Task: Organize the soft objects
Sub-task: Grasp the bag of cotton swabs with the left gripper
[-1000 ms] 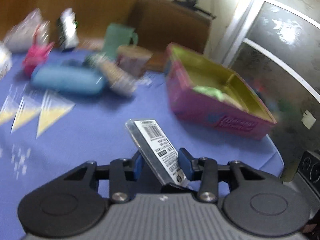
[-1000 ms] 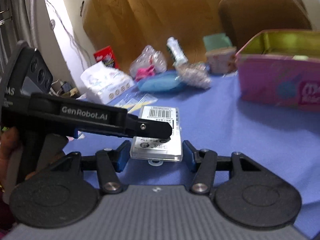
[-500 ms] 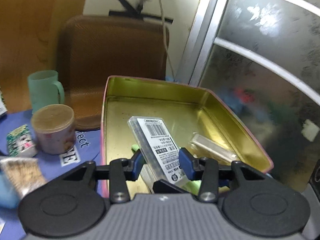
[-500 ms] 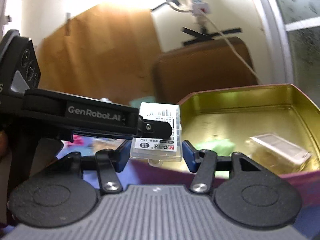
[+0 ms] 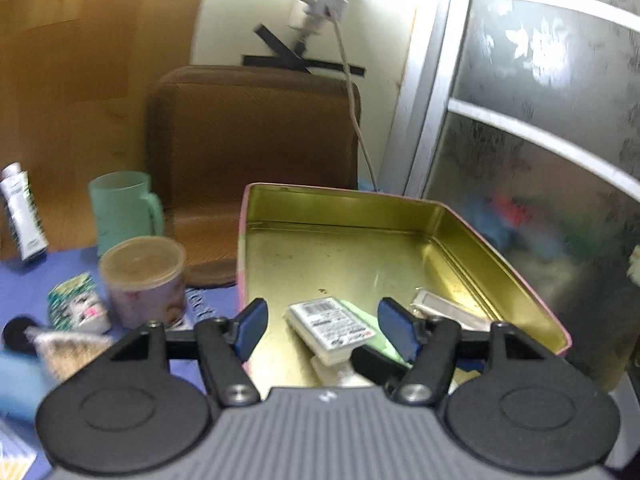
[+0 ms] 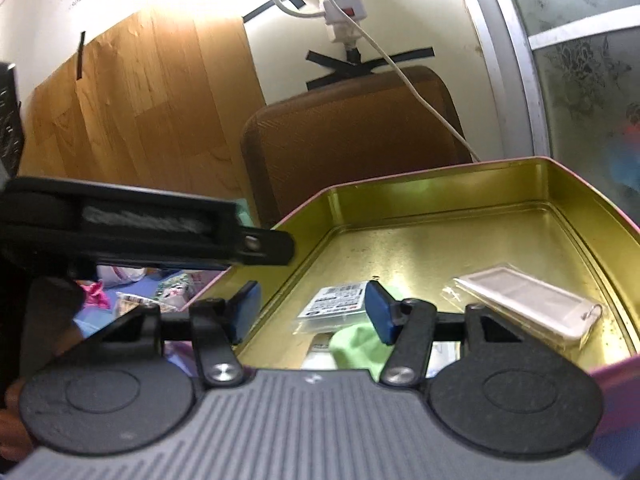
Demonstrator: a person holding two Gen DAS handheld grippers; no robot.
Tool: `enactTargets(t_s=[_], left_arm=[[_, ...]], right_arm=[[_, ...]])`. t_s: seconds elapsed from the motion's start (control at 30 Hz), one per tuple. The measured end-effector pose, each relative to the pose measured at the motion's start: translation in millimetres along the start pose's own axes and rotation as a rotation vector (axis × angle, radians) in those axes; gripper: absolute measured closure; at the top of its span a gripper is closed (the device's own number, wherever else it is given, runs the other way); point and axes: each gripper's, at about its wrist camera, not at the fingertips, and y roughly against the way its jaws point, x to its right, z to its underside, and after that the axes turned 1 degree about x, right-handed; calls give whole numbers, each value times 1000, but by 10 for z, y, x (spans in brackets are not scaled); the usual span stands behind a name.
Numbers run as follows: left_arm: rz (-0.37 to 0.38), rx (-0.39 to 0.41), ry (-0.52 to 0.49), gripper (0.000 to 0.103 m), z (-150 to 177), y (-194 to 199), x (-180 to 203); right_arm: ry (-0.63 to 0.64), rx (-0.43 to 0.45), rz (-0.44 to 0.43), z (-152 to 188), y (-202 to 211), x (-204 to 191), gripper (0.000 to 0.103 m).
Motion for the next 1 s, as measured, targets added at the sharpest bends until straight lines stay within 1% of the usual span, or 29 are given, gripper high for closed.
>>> enactTargets(t_s=[0.1,0.2,0.3,0.4,0.43,0.53,0.57,0.6,0.63,0.67,0.7,0.77,0.9,0.93,1.0], left_arm=[[-25,27,39,39,119,307,-216],[-69,50,103,37,267,644,-549],[-166,55,157,37,443,831,-943],[-290,20,214,37,611,925,-1326],[-320,15,231,37,669,955,-1442],[-373,14,268,37,849,1008,-1706],[-381,10,282,37,918,1010,-1779],[-384,5,302,39,986,999,-1840],[-376,34,309,39,1025,1034,-1865],[-361,49,313,37,1025,1065,-1879],[-363,56,314,37,1032,1076,-1871],[-361,50,309,37,1029,1053,-1871],[-344,48,316,37,1022,1019,-1900],[-340,51,323,37,1023,1024,-1911],[-334,54,337,37,1029,1030,-1910]], right_arm=[[32,21,-13,32,120,-162,43],[75,40,-40,-12,141,-364,43],[111,32,-97,-13,152,-582,43],[170,-6,-158,29,59,-857,43],[190,-19,-174,62,40,-927,43],[260,-75,-222,159,-99,-1215,43],[285,-93,-232,195,-150,-1306,43],[313,-110,-233,226,-218,-1388,43],[344,-127,-230,259,-291,-1474,43],[373,-145,-223,283,-393,-1547,43],[394,-161,-214,312,-481,-1600,43],[432,-189,-182,346,-686,-1676,43],[467,-225,-149,395,-962,-1756,41],[481,-227,-151,408,-988,-1757,48],[506,-214,-136,425,-966,-1774,66]])
